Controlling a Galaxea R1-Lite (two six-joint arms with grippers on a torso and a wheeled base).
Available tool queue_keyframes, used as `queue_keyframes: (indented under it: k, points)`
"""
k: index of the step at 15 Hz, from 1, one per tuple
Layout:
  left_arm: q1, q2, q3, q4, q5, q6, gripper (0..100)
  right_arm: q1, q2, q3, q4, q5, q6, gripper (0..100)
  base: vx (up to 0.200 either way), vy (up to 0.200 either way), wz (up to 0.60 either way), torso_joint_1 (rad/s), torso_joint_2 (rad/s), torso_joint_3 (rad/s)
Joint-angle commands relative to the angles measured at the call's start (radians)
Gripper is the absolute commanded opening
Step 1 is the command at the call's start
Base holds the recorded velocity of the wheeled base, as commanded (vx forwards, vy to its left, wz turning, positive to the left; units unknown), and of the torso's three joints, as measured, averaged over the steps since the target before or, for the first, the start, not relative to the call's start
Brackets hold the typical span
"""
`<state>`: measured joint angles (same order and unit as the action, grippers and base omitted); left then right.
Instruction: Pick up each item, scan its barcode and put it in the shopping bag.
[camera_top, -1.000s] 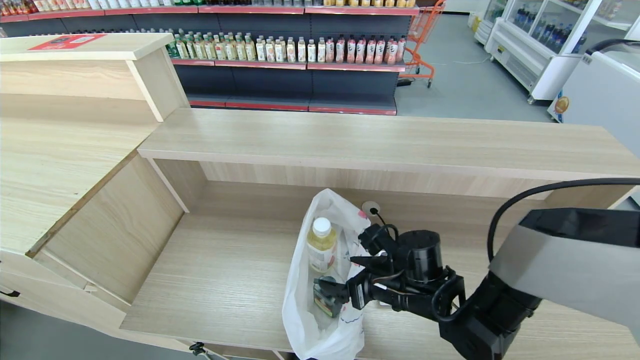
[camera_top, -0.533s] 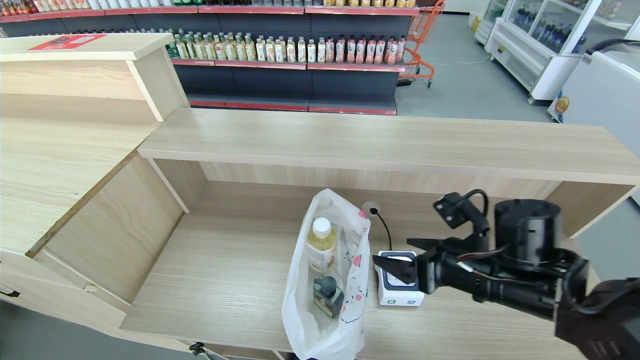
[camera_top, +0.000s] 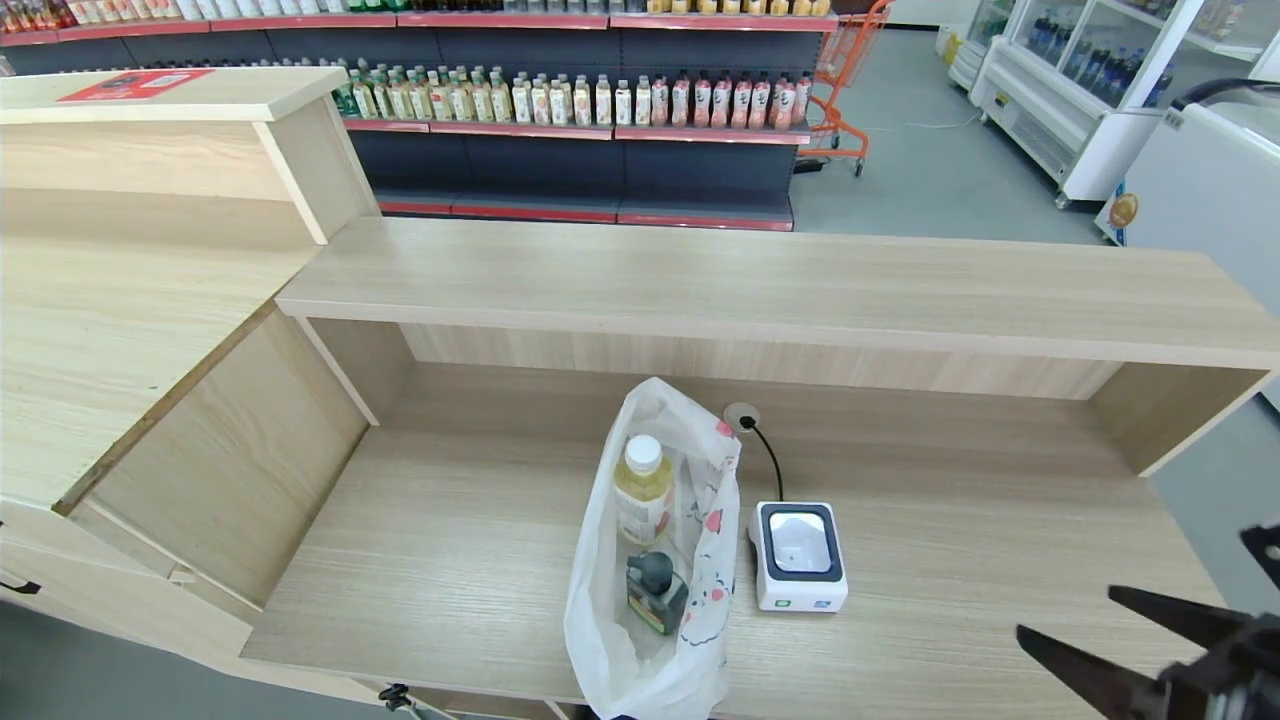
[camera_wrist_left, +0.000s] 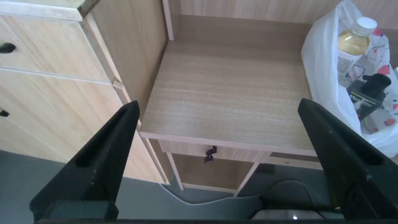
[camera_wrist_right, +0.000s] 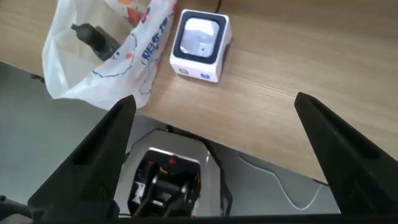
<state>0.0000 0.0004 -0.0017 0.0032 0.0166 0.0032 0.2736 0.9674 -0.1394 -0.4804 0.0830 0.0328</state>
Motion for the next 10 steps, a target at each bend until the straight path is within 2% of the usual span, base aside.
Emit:
queue_keyframes:
  k: [1,3,5,8,10]
  points:
    - [0.000,0.000,0.000,0.000,0.000,0.000,100,-0.148,-0.541,0.139,0.270,-0.008,-0.028,100,0.000,0.000,0.00,0.000,0.00,0.000]
    - [0.000,0.000,0.000,0.000,0.000,0.000,100,-0.194,-0.691,0.139,0.411,-0.005,-0.040,100,0.000,0.000,0.00,0.000,0.00,0.000]
    - [0.000,0.000,0.000,0.000,0.000,0.000,100,-0.205,-0.826,0.139,0.421,0.008,-0.062,100,0.000,0.000,0.00,0.000,0.00,0.000]
    - [0.000,0.000,0.000,0.000,0.000,0.000,100,-0.274,-0.967,0.139,0.422,0.031,-0.102,100,0.000,0.000,0.00,0.000,0.00,0.000]
    - [0.000,0.000,0.000,0.000,0.000,0.000,100,-0.275,-0.967,0.139,0.436,0.018,-0.119,100,0.000,0.000,0.00,0.000,0.00,0.000]
